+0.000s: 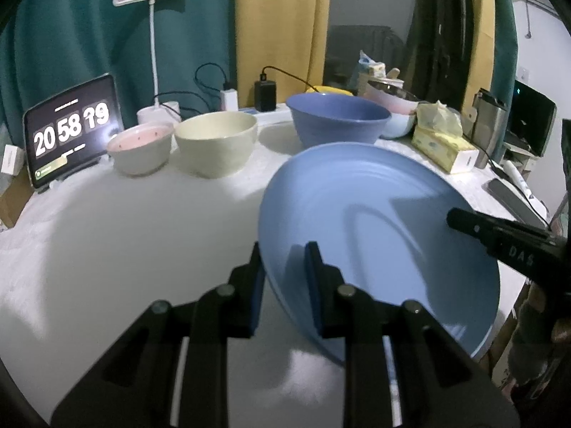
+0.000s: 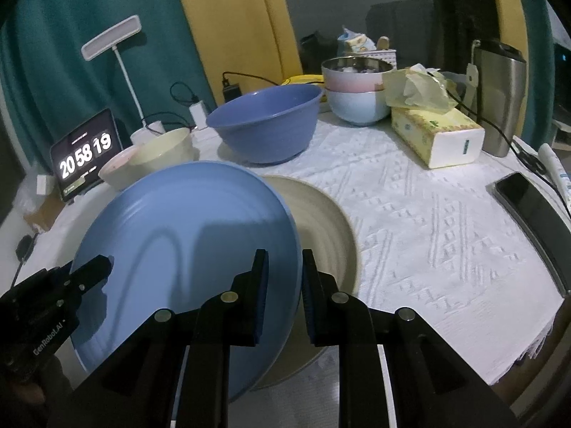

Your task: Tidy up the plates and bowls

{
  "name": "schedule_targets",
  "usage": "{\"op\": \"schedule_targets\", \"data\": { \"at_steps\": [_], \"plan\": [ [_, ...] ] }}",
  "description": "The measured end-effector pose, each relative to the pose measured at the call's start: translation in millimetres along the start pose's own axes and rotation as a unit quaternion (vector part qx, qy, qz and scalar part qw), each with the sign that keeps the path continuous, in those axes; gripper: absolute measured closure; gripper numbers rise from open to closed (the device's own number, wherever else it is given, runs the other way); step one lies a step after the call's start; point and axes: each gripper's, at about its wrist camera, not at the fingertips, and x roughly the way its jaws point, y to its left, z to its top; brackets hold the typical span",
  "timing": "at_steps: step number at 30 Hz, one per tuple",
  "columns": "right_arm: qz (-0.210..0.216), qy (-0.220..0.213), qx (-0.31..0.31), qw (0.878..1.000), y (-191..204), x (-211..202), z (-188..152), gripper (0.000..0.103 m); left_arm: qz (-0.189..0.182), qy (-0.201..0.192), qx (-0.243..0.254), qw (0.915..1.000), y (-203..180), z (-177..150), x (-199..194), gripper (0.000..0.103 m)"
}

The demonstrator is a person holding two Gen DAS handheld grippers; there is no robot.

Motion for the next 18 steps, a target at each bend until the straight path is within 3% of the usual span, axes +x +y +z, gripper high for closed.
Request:
{"op": "schedule_targets", "data": {
  "at_steps": [18],
  "plan": [
    [-0.045,-0.015,0.006,0.999,-18,6,7,0.083,-0.015,0.022,0.022,0.9994,-21,9,32,0.076]
  ]
}}
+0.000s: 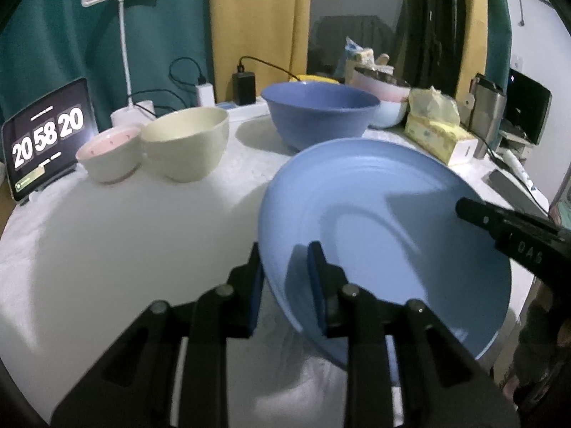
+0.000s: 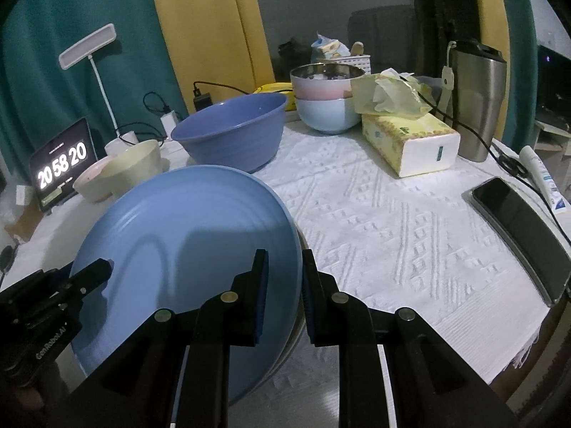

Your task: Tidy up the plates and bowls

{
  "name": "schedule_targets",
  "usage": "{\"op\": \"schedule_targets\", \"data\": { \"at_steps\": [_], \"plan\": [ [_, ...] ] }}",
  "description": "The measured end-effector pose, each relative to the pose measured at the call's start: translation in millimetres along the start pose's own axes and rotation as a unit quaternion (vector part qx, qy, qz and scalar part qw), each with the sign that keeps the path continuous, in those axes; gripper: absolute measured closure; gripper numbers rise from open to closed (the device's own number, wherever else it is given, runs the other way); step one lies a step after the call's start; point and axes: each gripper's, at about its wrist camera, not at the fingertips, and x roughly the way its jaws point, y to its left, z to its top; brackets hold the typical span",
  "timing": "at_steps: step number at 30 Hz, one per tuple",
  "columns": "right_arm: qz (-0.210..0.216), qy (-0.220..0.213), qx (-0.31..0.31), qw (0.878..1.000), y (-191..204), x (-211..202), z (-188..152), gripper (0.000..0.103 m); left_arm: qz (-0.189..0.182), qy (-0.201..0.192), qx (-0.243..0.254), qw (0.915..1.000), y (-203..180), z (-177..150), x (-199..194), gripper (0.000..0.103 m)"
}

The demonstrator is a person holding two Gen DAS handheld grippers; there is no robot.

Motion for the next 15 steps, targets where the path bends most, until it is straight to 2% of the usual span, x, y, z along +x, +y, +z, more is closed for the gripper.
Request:
{"op": "schedule_targets", "data": {
  "at_steps": [5,8,9,15],
  "plan": [
    [-0.017,-0.008,-0.003,1.0,-3,0,2,0.083,0.009,0.002,0.023,0.9997,-7,1,2,0.074],
    [-0.023,-0.016,-0.008,1.0,-2,-2,3,0.083,-0.001,0.013,0.01,0.9999,-2,3,4,0.064],
    [-0.024,-0.017,-0.01,1.0,-2,-2,3,0.083,-0.005,0.015,0.008,0.9998,-1,2,5,0.058],
    [-0.023,-0.015,-0.012,1.0,0,-3,3,0.083,0.001,0.014,0.006,0.9999,5,2,0,0.057]
  ]
}}
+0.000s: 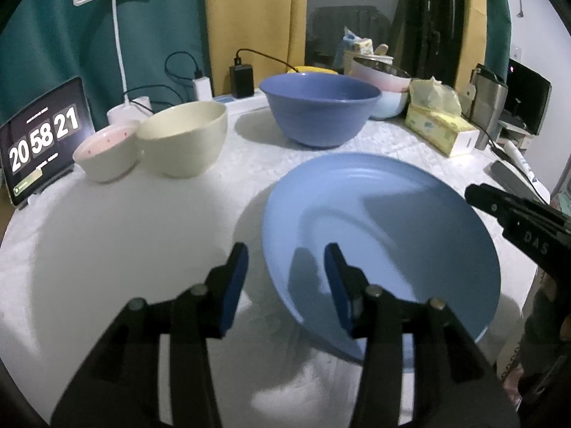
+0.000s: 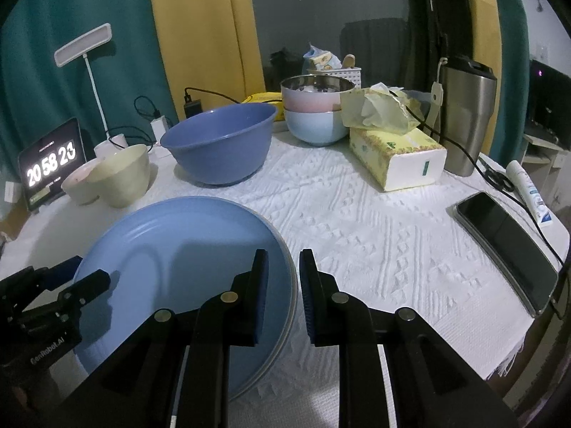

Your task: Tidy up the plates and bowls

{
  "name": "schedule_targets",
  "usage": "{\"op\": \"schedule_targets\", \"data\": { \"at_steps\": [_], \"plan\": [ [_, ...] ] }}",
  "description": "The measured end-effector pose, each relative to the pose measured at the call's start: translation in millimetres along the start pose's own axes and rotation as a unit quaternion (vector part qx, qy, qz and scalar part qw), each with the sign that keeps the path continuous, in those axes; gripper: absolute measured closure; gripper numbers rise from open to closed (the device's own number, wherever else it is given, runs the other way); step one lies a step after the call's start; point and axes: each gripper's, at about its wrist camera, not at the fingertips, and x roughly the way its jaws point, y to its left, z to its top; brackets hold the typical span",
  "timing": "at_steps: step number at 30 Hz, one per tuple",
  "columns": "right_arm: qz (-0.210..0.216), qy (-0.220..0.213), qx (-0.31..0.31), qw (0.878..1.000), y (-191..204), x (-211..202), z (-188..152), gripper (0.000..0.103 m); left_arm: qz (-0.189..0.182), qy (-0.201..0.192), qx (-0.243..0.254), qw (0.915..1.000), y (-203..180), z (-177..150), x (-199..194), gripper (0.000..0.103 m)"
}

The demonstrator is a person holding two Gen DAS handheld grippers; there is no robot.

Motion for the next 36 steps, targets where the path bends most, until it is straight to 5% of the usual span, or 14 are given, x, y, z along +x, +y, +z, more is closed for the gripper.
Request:
{"op": "schedule_targets", "data": {
  "at_steps": [8,27,36],
  "plan": [
    [0.009,0.007,0.013,1.0,-6,-1,0,0.081,0.013,0.004,-0.039,0.9991,22,-1,-3,0.056],
    [0.038,0.052,0.047,0.997,-18,23,-12,0.059,-0.055,0.062,-0.088,0.9927,16,-8,25,0.055],
    [0.111,0.071,0.095,0.987,-18,33,-18,0.056,-0.092,0.076,-0.126,0.9847,24,-9,31,0.055]
  ]
}}
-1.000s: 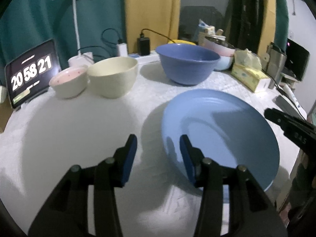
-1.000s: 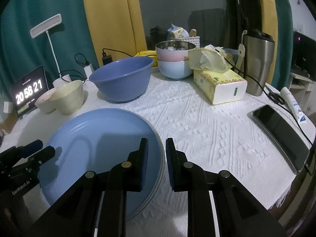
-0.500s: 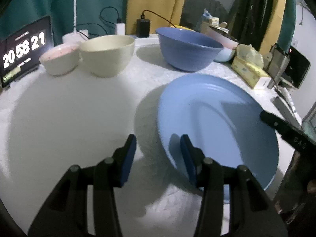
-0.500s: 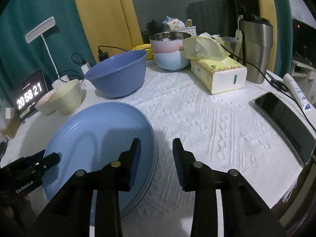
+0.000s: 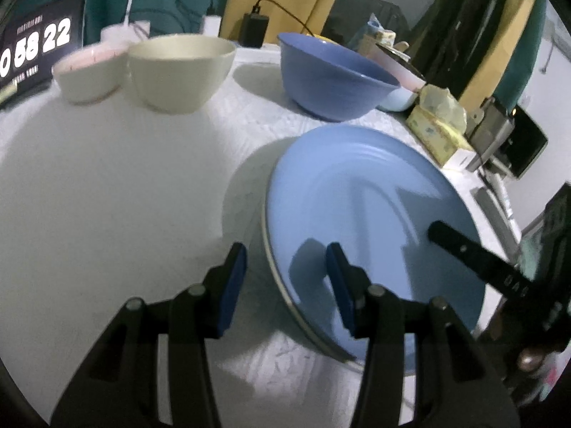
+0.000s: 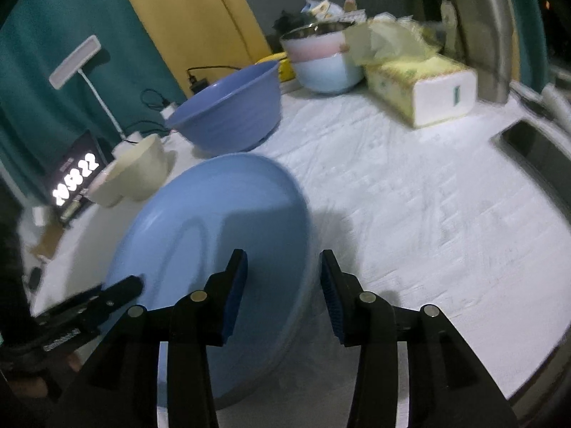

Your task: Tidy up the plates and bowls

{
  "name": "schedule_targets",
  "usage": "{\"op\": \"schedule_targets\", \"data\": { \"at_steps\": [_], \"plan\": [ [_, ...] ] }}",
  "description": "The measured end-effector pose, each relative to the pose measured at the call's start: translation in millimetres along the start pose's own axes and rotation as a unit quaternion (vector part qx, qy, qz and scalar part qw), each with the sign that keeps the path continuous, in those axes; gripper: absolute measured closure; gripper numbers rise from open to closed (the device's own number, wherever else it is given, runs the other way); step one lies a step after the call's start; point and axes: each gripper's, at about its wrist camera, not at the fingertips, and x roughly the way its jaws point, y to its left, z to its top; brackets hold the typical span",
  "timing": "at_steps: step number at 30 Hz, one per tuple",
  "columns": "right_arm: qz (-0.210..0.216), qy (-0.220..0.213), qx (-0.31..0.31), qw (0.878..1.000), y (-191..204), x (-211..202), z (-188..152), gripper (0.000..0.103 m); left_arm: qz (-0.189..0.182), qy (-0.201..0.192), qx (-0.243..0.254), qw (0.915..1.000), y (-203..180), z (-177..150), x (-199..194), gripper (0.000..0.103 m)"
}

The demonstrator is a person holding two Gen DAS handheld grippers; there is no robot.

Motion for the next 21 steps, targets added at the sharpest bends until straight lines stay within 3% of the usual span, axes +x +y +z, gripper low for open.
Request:
{"op": "schedule_targets", "data": {
  "at_steps": [7,21],
  "plan": [
    [0.006,-0.002,0.008,1.0,0,1,-3,0.054,-0.023,0.003,0.008,0.9997,-6,-3,1,0.055],
    [-0.003,-0.001,0.006,1.0,9,-6,-2,0.055,-0.004,-0.014,0.029,0.9995,-9,-8,-12,0.055]
  ]
}}
